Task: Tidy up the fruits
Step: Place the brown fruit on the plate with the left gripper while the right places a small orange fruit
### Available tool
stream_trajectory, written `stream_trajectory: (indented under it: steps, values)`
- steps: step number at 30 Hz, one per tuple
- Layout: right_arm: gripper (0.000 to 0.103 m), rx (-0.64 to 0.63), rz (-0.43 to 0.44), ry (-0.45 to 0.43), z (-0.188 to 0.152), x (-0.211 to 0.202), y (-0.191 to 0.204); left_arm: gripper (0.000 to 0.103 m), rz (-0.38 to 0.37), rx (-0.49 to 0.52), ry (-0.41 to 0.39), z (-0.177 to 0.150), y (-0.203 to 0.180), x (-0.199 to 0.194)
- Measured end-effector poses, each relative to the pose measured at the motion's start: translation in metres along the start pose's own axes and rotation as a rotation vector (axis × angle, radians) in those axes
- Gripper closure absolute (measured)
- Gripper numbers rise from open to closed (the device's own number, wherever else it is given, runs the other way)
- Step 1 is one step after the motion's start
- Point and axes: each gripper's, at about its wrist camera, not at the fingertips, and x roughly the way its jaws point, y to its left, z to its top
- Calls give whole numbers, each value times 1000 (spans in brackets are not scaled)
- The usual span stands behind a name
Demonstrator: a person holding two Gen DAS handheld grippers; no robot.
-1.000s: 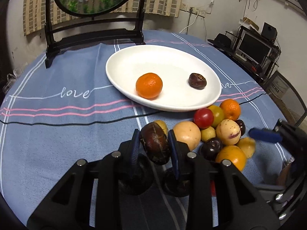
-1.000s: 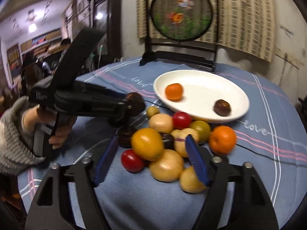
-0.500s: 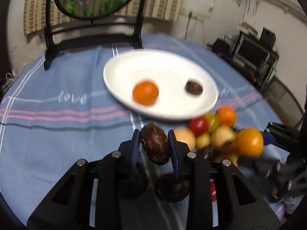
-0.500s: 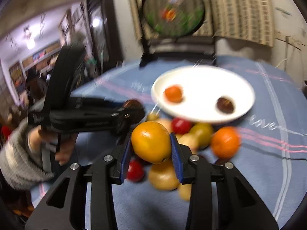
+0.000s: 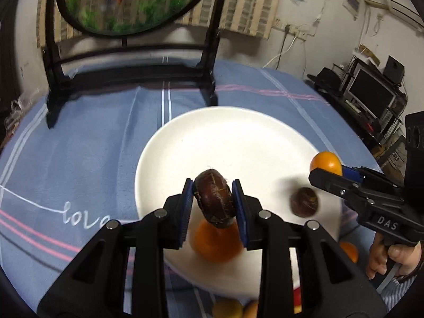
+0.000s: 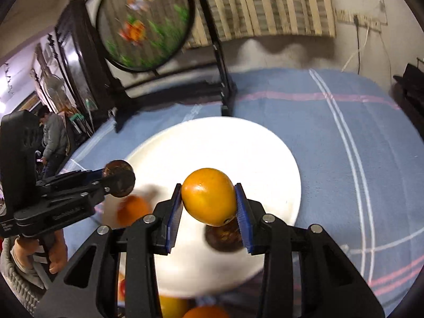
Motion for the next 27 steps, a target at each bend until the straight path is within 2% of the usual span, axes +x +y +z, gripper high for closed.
stream_trajectory:
  steps: [5, 6, 7, 8, 9, 10, 13, 17, 18, 19, 21, 24, 27]
  values:
    - [63, 8, -9, 68, 8, 29, -11, 73, -32, -7, 30, 3, 9, 16]
    - [53, 6, -9, 69, 8, 29, -11, 73, -36, -6, 35, 2, 10, 17]
    - [35, 4, -21, 69, 10, 29, -11, 70, -46, -7, 44, 2, 10, 20]
    - [34, 2, -37, 48, 9, 25, -10, 64, -52, -13, 46, 3, 10, 20]
    - [34, -3, -40, 25, 11, 23, -10, 49, -50, -18, 41, 3, 11, 20]
    - [34, -8, -29, 10, 12, 19, -10, 42, -51, -23, 28, 2, 11, 17]
    - [34, 6, -18, -8, 15, 10, -10, 37, -43, -32, 3, 3, 12, 7]
    - [33, 34, 42, -108, 23, -36, -4, 30, -30, -63, -45, 2, 18, -22]
    - [28, 41, 55, -126, 22, -46, -1, 29, -21, -71, -63, -2, 21, -34]
    - [18, 53, 69, -147, 19, -58, 1, 26, -16, -77, -73, -6, 23, -43]
    - [7, 65, 69, -167, 5, -76, 5, 25, -6, -91, -86, -27, 29, -67]
    - [7, 77, 75, -179, -30, -103, 6, 22, 4, -94, -94, -66, 35, -97]
    - [7, 160, 91, -189, -70, -123, -6, 19, 29, -90, -68, -114, 35, -117]
